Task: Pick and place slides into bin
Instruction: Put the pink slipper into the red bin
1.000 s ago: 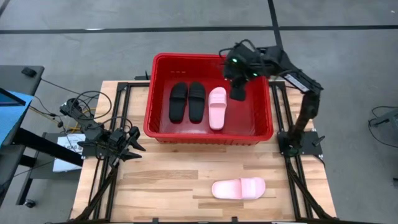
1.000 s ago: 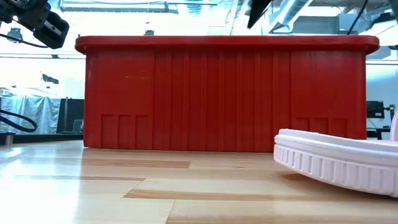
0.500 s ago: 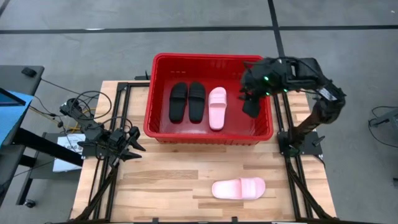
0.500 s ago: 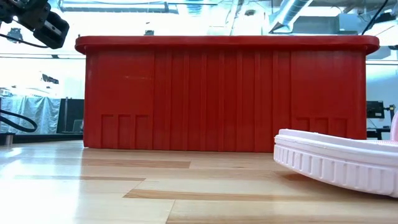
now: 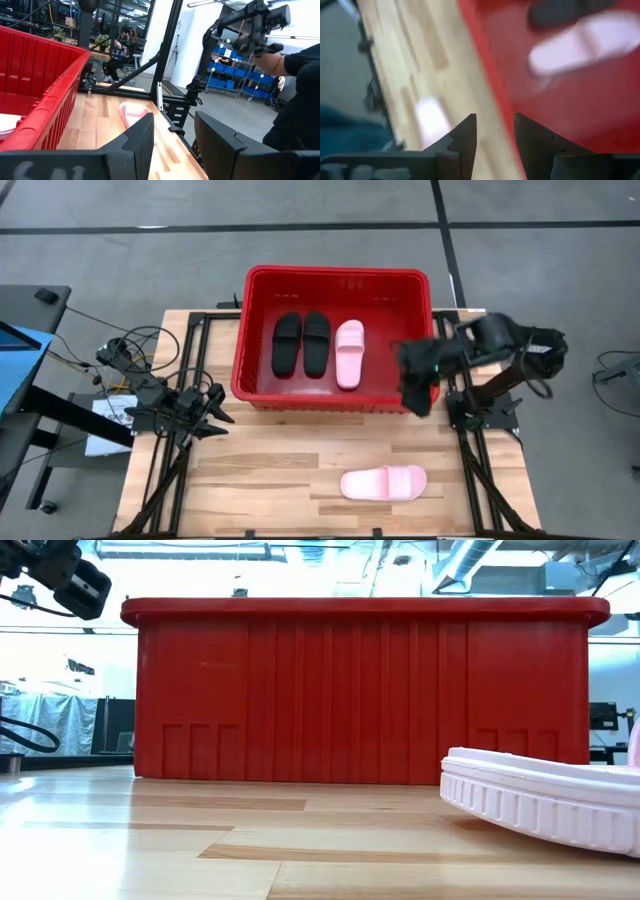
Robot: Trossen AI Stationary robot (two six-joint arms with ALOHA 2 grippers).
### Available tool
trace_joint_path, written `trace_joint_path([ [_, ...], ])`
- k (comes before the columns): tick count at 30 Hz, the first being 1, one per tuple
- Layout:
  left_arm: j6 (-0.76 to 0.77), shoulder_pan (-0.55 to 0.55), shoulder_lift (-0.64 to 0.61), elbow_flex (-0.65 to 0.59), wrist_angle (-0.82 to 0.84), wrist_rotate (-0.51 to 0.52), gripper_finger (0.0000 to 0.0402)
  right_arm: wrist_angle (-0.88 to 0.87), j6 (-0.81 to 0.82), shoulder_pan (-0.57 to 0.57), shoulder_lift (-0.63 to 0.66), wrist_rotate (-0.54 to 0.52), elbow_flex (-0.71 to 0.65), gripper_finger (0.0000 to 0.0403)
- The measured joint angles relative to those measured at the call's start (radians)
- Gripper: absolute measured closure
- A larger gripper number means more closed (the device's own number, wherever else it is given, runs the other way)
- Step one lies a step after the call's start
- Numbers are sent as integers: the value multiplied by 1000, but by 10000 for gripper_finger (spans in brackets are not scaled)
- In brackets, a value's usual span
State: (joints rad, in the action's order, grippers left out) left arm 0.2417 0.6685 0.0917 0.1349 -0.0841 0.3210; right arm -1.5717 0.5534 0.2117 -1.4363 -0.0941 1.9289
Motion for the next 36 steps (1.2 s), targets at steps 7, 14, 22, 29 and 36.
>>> trace_joint_path([
  [7,0,0,0,0,7,0,269,0,357,185,127,105,-279,282],
  [14,5,0,0,0,7,-1,269,0,841,469,244,50,-430,272],
  [22,13,0,0,0,7,-1,269,28,1261,748,271,-13,-638,260],
  [29,17,0,0,0,7,-3,269,201,1351,766,203,-16,-745,243],
  [36,17,0,0,0,15,-5,269,296,1405,740,112,-16,-798,231],
])
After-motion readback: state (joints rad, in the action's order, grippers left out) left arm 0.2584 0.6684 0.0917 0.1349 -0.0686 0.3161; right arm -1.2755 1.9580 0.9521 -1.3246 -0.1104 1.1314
